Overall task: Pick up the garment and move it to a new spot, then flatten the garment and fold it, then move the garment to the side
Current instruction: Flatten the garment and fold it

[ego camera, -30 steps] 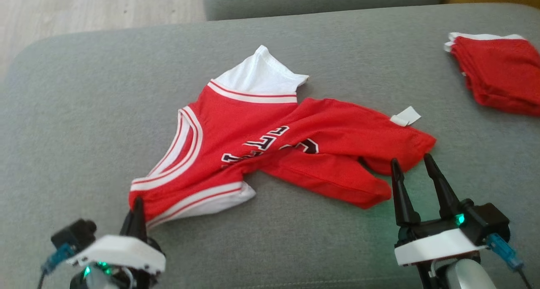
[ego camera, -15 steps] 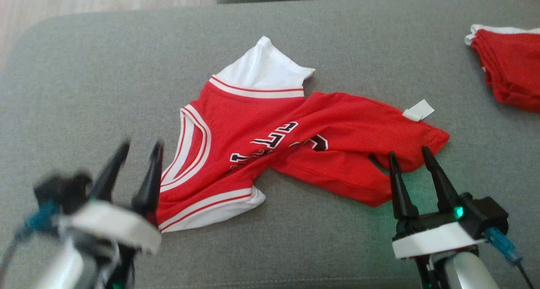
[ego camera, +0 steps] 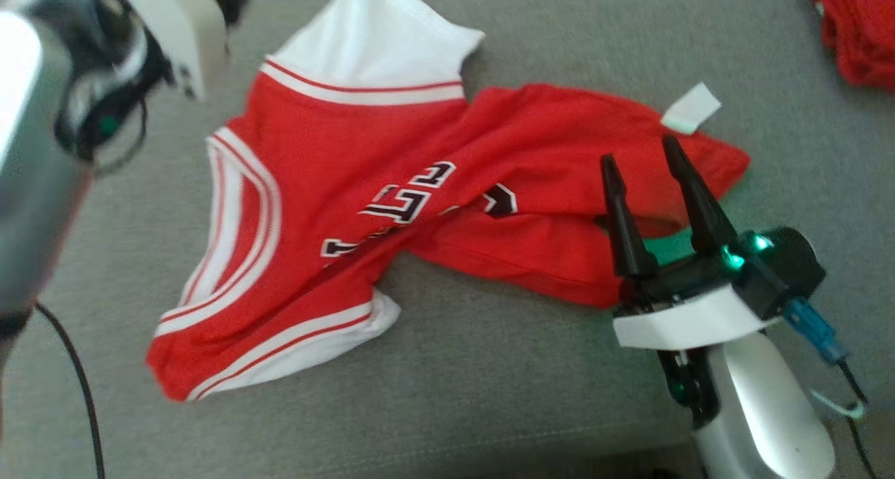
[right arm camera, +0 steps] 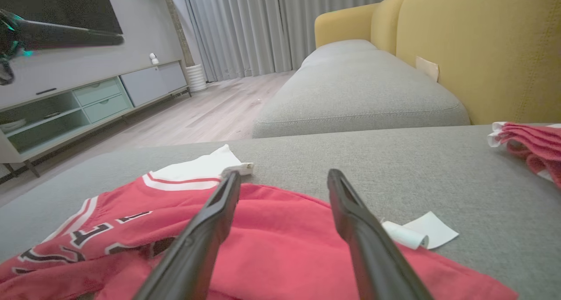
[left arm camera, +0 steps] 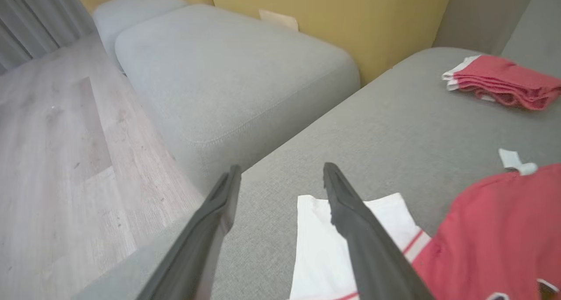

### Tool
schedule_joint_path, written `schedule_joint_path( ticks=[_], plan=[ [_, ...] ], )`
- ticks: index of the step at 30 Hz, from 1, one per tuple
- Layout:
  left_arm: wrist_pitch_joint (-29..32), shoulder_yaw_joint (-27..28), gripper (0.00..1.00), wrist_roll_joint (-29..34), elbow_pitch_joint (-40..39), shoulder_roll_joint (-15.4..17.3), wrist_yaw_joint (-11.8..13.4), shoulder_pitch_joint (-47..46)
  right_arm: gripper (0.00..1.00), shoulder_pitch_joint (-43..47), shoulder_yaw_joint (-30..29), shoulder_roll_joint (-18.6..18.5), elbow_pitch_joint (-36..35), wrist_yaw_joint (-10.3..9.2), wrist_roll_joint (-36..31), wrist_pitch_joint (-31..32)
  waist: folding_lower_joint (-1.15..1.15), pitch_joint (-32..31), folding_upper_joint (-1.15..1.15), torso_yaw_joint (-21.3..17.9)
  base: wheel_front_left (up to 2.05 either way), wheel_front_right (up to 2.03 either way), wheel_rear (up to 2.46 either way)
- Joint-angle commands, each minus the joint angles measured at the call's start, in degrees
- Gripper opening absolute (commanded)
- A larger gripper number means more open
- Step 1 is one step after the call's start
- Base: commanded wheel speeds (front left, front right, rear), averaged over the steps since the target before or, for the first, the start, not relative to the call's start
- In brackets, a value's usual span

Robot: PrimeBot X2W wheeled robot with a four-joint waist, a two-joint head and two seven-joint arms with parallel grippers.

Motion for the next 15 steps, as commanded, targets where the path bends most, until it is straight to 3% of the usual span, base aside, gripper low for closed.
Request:
schedule_joint_path(
  ticks=[1,9,15],
  plan=[
    [-0.49,1.52,1.00,-0.09,2.59,1.41,-0.22,-4.40,1.00,-1.14,2.02,-0.16,-2.32,-0.11,0.17,-0.22,0.00,5.23,0.00,-4.60,0.00,0.00,0.00],
    [-1.01,-7.32,1.00,-4.38,19.59,0.02,-0.37,-14.92,1.00,-2.44,3.56,-0.16,-5.20,-0.11,0.69,-0.22,0.00,10.55,0.00,-8.51,0.00,0.00,0.00],
    [-0.05,-13.73,1.00,-5.98,24.78,1.27,-0.37,-18.79,1.00,-2.74,3.97,-0.16,-6.23,-0.11,1.65,-0.22,0.00,11.55,0.00,-10.37,0.00,0.00,0.00]
  ],
)
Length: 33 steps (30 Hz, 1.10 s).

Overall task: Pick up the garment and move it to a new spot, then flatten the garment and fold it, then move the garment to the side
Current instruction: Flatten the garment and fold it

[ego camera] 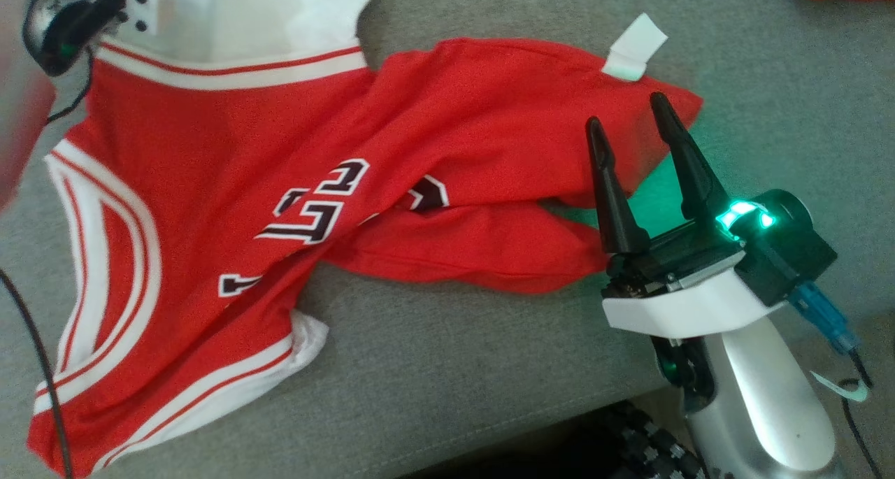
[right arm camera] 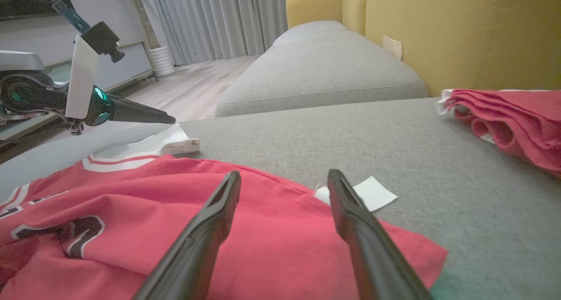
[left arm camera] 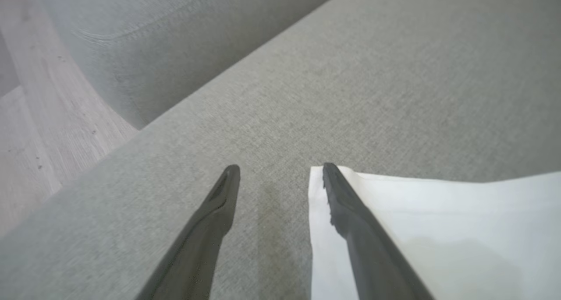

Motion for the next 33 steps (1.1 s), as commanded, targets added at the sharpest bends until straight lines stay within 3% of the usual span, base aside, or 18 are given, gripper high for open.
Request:
schedule_joint_path(
  ticks=[1,9,27,29,31,32,33],
  plan=[
    [0.28,1.77,1.00,-0.53,-0.72,2.56,0.10,-2.87,1.00,0.47,1.25,-0.14,-2.01,-0.11,0.35,-0.22,-0.01,0.57,0.00,-0.81,0.00,0.00,0.00],
    [1.87,-5.30,1.00,-3.41,2.36,4.27,0.09,-5.30,1.00,1.26,0.84,-0.14,-2.40,-0.11,1.01,-0.22,-0.01,0.40,0.00,-1.09,0.00,0.00,0.00],
    [2.99,-16.60,0.97,-13.30,-2.29,5.19,0.09,-7.85,1.00,1.03,0.97,-0.14,-2.60,-0.11,1.75,-0.22,-0.01,0.68,0.00,-1.59,0.00,0.00,0.00],
    [3.58,-17.64,0.70,-12.79,-2.68,5.55,0.09,-8.37,1.00,0.99,0.99,-0.14,-2.63,-0.11,1.92,-0.22,-0.01,0.73,0.00,-1.73,0.00,0.00,0.00],
    [4.03,-18.36,0.30,-12.01,-2.82,5.85,0.09,-8.77,1.00,0.91,1.07,-0.14,-2.67,-0.11,2.05,-0.22,-0.01,0.75,0.00,-1.90,0.00,0.00,0.00],
    [4.08,-18.61,0.00,-11.73,-2.89,5.98,0.09,-8.88,1.00,0.85,1.15,-0.14,-2.67,-0.11,2.10,-0.22,-0.01,0.75,0.00,-2.00,0.00,0.00,0.00],
    [4.13,-18.82,0.00,-11.60,-3.04,6.08,0.09,-8.89,1.00,0.80,1.23,-0.14,-2.65,-0.11,2.14,-0.22,-0.01,0.71,0.00,-2.10,0.00,0.00,0.00]
  ],
)
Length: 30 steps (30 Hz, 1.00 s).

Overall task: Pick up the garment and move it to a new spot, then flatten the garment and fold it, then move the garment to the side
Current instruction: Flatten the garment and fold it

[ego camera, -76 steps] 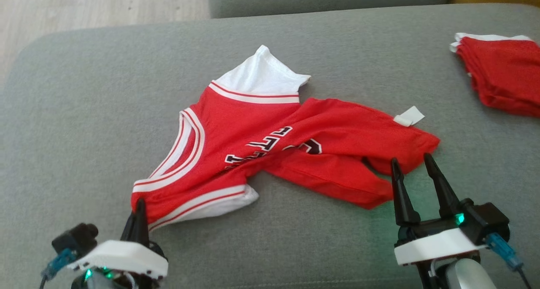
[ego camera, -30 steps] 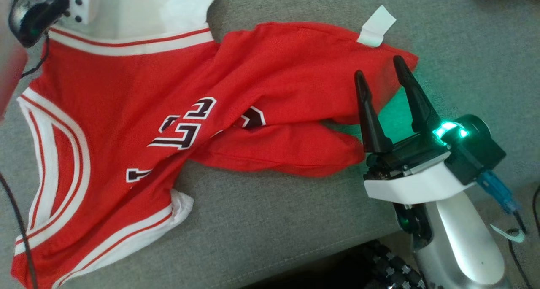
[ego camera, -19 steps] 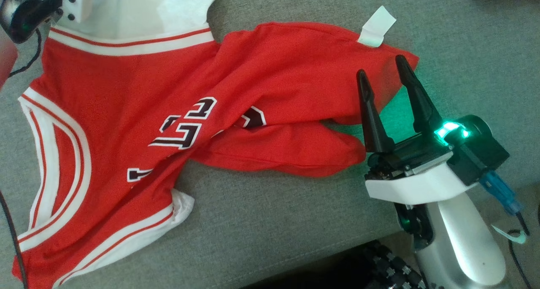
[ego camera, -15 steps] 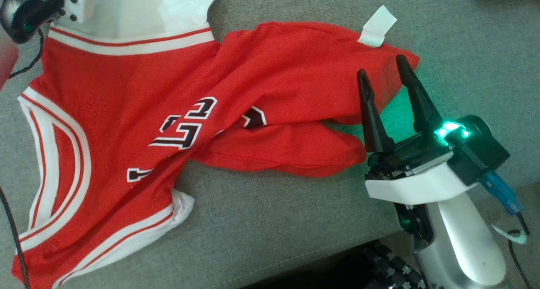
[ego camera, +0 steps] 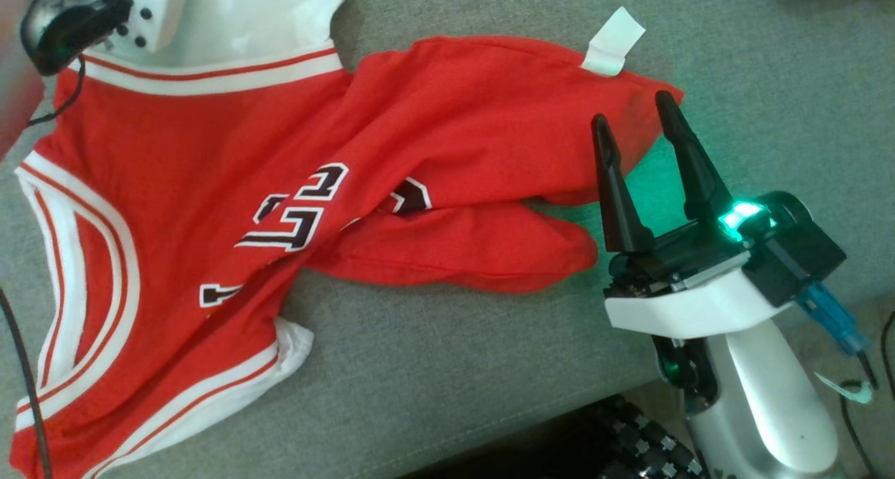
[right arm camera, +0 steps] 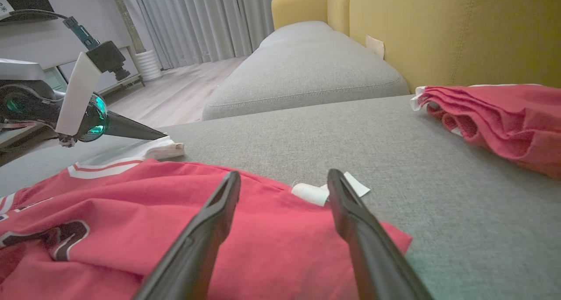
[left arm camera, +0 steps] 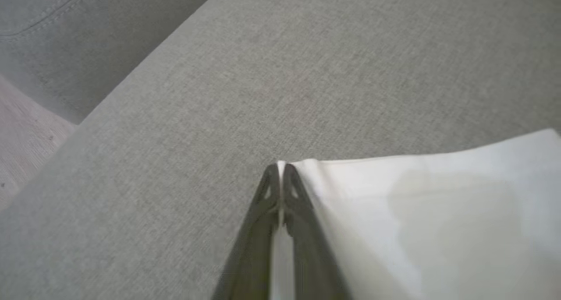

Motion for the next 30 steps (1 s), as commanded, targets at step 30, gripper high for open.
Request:
schedule_joint_path(
  ticks=[30],
  plan=[
    [-9.32,0.04,0.00,2.89,-7.53,4.12,0.09,1.47,1.00,-6.79,-11.20,-0.14,18.26,-0.11,3.99,13.03,-0.01,-7.36,0.00,4.08,0.00,0.00,0.00]
  ],
)
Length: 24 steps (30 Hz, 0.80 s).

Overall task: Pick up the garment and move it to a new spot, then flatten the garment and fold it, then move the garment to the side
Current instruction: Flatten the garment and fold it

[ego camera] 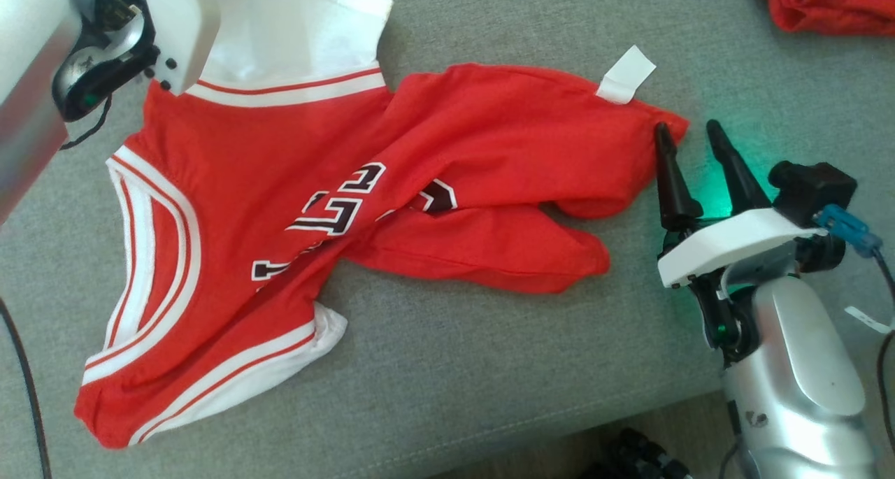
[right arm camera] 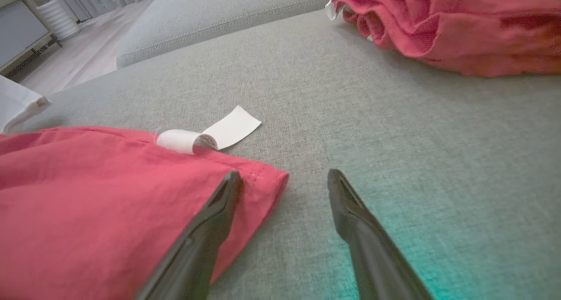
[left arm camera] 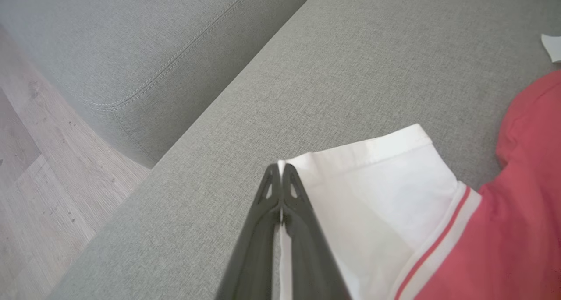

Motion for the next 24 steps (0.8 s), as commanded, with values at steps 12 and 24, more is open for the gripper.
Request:
schedule_joint_path(
  ticks=[12,24],
  plan=[
    [-0.45,2.24,0.00,0.49,-1.45,2.13,0.08,-0.74,0.00,-0.82,2.09,-0.24,-0.40,-0.11,-1.84,1.47,0.00,-1.18,0.00,0.91,0.00,0.00,0.00],
    [-12.95,2.77,0.00,-1.31,0.32,3.78,0.08,-4.19,0.00,-4.26,2.22,-7.34,-12.09,-0.11,-6.89,3.84,0.00,-9.99,0.00,4.35,0.00,0.00,0.00]
  ],
)
